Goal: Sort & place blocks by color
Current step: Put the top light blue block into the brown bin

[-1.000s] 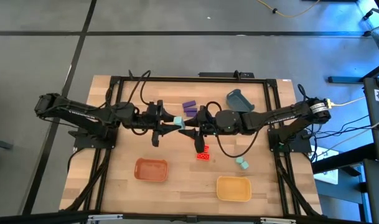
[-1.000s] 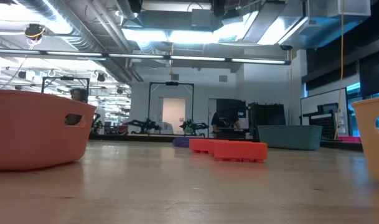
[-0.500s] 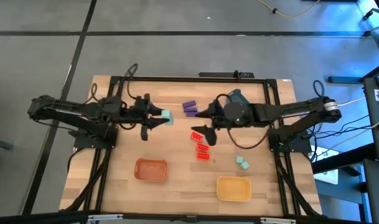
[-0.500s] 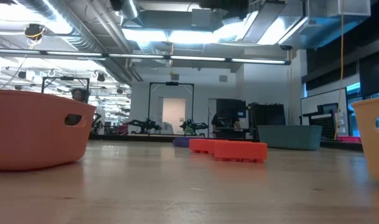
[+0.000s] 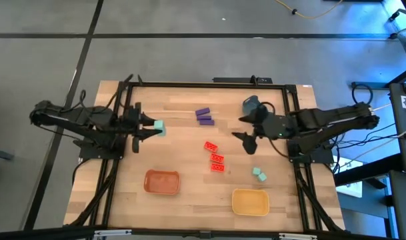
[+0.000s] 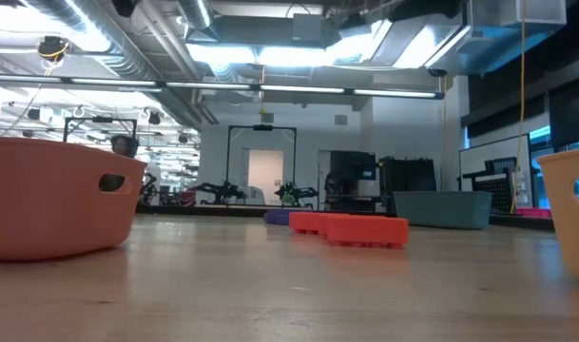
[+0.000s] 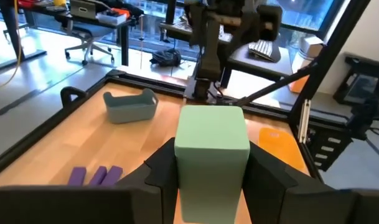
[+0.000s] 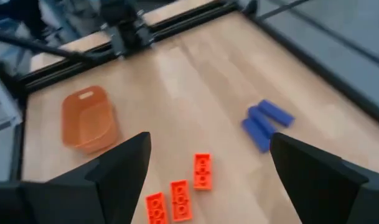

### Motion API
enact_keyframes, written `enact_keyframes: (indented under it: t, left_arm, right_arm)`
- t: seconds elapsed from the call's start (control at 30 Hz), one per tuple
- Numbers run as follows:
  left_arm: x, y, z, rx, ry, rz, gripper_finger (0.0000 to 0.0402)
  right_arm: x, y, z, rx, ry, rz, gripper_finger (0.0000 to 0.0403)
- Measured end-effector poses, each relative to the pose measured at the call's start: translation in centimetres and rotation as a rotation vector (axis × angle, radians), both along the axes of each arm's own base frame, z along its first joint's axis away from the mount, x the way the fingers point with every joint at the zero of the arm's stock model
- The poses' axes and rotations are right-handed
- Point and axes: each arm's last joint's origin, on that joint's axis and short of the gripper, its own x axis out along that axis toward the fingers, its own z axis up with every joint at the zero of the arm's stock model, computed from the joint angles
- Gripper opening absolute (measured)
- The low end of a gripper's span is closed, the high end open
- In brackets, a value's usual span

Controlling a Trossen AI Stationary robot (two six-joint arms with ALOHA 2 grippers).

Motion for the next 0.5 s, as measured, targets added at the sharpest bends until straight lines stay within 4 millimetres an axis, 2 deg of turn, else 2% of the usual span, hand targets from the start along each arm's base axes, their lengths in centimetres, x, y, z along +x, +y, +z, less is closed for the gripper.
enact_keyframes:
  t: [0.07, 0.17, 0.37, 0.5]
  left_arm:
    - [0.0, -0.2, 0.0, 0.003, 0.002, 0.004, 0.0126]
    - [-0.1, -0.4, -0.1, 0.007, 0.006, 0.003, 0.0126]
    - [-0.1, -0.4, -0.1, 0.007, 0.005, 0.002, 0.0126]
    - [-0.1, -0.5, -0.1, 0.004, 0.007, -0.021, 0.0126]
  right_arm:
    - [-0.8, 0.3, 0.2, -0.024, -0.030, -0.020, 0.0331]
    - [-1.9, 0.6, -0.5, -0.005, -0.092, -0.039, 0.0331]
    - [-3.1, 0.5, -5.0, 0.164, -0.310, 0.013, 0.0331]
    - [-3.2, 0.1, -6.3, 0.309, -0.580, 0.153, 0.0331]
